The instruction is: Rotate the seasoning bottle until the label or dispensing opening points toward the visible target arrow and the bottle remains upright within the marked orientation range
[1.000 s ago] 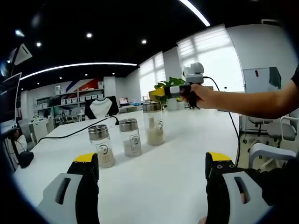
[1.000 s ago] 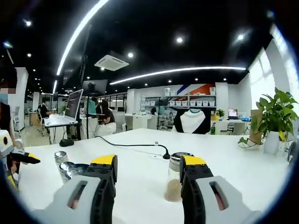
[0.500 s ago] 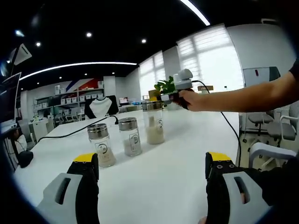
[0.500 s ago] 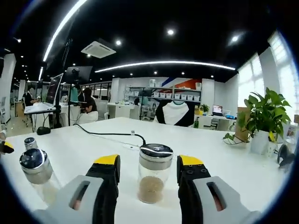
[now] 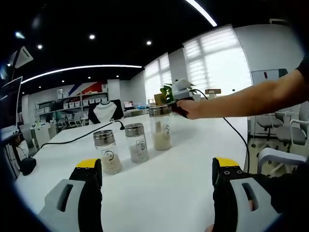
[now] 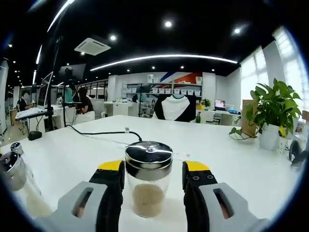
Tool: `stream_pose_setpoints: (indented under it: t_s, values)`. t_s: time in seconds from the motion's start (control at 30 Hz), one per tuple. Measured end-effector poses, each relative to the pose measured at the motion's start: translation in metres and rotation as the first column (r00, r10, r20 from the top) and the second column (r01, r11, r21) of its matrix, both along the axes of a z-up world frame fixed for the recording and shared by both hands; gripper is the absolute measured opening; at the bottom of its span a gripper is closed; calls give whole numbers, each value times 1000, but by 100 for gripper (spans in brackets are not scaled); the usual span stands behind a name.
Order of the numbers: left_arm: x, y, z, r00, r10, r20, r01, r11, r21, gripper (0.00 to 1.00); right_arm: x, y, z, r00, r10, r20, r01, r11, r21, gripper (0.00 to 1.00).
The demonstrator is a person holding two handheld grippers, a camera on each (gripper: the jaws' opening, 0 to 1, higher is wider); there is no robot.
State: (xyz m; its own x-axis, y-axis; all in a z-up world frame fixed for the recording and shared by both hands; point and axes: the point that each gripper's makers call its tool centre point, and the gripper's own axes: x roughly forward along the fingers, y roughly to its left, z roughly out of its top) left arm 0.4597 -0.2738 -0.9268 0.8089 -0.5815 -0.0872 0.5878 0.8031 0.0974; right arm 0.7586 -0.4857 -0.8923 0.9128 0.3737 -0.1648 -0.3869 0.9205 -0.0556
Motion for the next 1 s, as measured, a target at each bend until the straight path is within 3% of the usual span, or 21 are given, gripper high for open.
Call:
stream_pose_setpoints:
  t_s: [0.37, 0.67, 1.0]
  values:
    - [1, 8, 3, 1000, 14, 1, -14, 1000, -18, 100, -3, 13, 2, 1000, 14, 26, -15, 999, 30, 38]
    - [1, 5, 1, 1000, 6, -2, -6, 1000, -21, 100, -8, 12, 4, 999, 39, -12, -38, 997, 63, 38]
    - [1, 7, 1, 1000, 12, -7, -12, 1000, -28, 99, -34, 5, 42, 995, 66, 73, -66, 998, -2, 38]
